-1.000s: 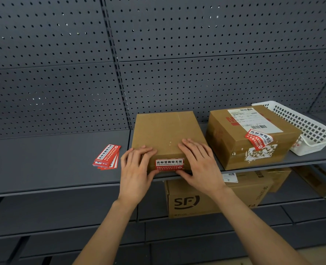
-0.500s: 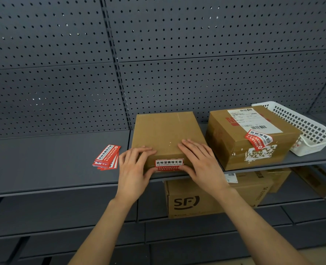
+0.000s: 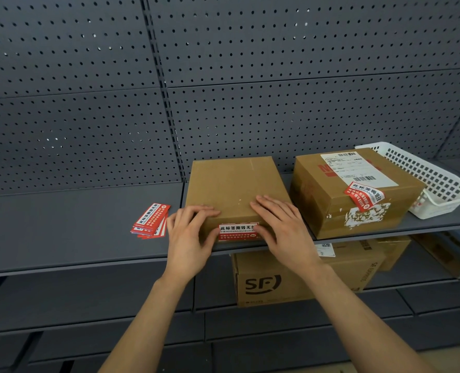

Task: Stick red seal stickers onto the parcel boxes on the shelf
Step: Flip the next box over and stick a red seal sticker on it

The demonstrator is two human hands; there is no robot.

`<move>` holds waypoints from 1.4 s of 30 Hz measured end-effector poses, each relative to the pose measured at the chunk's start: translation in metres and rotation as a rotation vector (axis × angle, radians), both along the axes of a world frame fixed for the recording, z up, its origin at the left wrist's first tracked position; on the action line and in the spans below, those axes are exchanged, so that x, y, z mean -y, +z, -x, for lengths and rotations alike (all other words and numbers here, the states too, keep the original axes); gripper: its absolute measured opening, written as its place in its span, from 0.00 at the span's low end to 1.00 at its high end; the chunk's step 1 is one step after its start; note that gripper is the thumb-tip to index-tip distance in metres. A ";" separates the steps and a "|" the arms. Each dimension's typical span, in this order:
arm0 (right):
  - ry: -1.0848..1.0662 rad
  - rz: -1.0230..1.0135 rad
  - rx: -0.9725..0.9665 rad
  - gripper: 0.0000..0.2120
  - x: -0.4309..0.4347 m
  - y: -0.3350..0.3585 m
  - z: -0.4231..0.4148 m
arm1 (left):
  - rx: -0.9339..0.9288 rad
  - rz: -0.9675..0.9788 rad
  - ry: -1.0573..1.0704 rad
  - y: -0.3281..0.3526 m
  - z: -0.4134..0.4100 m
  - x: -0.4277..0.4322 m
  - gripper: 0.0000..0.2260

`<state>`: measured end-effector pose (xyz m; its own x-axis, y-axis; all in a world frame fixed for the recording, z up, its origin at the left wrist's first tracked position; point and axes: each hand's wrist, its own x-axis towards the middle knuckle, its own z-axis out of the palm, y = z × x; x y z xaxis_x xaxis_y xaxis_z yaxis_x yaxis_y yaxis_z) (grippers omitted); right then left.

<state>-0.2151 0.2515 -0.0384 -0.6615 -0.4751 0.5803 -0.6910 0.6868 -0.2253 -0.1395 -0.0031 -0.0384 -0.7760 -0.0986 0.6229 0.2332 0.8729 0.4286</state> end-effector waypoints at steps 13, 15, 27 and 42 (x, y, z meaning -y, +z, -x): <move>-0.022 -0.115 -0.067 0.38 -0.003 -0.001 -0.002 | -0.053 0.151 0.002 -0.007 -0.006 -0.001 0.29; -0.028 -0.133 -0.061 0.41 -0.003 -0.002 -0.002 | -0.046 0.183 0.009 -0.009 -0.007 -0.002 0.32; -0.086 -0.111 -0.094 0.41 0.006 -0.009 -0.004 | -0.096 0.162 0.123 -0.017 -0.001 -0.020 0.34; 0.002 -0.041 -0.002 0.30 -0.003 0.000 -0.001 | -0.009 0.043 -0.019 0.001 0.004 0.005 0.21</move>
